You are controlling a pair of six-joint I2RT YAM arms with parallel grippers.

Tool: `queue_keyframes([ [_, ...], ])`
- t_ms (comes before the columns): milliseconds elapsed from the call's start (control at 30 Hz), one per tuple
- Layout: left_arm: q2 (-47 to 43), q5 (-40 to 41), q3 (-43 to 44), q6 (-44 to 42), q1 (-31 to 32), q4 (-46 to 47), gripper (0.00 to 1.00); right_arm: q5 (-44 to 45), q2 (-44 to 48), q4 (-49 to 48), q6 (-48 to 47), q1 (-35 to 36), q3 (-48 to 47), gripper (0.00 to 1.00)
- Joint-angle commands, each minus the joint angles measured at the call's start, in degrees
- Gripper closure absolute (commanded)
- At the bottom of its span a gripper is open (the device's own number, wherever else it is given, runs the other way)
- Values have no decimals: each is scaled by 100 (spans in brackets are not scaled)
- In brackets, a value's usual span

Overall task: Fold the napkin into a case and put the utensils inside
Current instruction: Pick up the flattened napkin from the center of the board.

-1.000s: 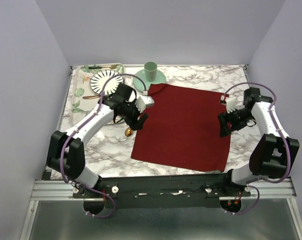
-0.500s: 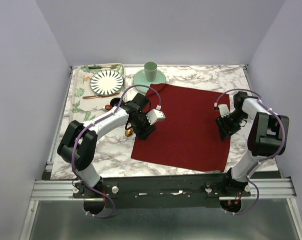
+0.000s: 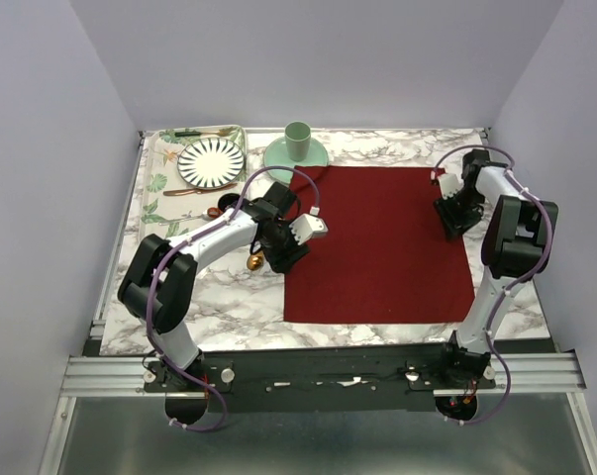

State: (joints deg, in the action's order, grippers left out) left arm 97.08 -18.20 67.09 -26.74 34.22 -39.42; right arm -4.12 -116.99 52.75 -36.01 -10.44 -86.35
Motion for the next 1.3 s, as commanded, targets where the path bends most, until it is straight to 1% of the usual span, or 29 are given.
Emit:
queue_keyframes([
  [0, -110, 71, -3, -68, 6, 13, 40, 18, 263, 200, -90, 7, -94, 44],
  [100, -215, -149, -64, -59, 32, 92, 40, -457, 931, 428, -231, -29, 301, 42],
  [133, -216, -184, -73, -51, 93, 110, 40, -606, 1106, 490, -257, -20, 590, 42],
  [200, -137, -141, -91, -7, 190, 223, 40, -695, 1440, 534, -345, -20, 864, 41],
  [367, 328, 70, -21, 11, 541, 338, 44, -634, 1548, 262, -407, -20, 1707, 41],
  [433, 408, 359, -38, -59, 665, 365, 45, -590, 1504, 87, -407, -20, 1919, 41],
  [567, 496, 598, -274, -94, 876, 347, 47, -389, 1521, -212, -512, -20, 2437, 41],
  [700, 391, 607, -565, -59, 1113, 259, 50, -212, 1688, -397, -679, -29, 2965, 41],
  [833, 215, 581, -829, 2, 1438, 145, 51, -186, 1951, -441, -811, -20, 3614, 42],
  [967, -39, 510, -1022, 55, 1518, 22, 53, -290, 2338, -336, -916, -29, 4019, 42],
  [1033, -145, 475, -1014, 38, 1500, -83, 53, -405, 2610, -152, -925, -29, 4055, 41],
  [1067, -302, 423, -901, 37, 1448, -118, 51, -579, 2698, -64, -908, -37, 4021, 39],
  [1133, -470, 64, -690, 186, 1080, -171, 47, -808, 2848, 242, -855, -72, 3671, 37],
  [1167, -584, -164, -532, 239, 896, -215, 46, -1140, 2866, 366, -794, -160, 3469, 34],
  [1200, -628, -376, -130, 335, 467, -241, 41, -1326, 2849, 481, -759, -213, 2945, 33],
  [1233, -663, -691, 83, 458, 246, -181, 39, -1511, 2753, 673, -724, -274, 2661, 31],
  [1267, -707, -772, 259, 799, 52, -102, 38, -1870, 2673, 745, -601, -388, 2371, 29],
])
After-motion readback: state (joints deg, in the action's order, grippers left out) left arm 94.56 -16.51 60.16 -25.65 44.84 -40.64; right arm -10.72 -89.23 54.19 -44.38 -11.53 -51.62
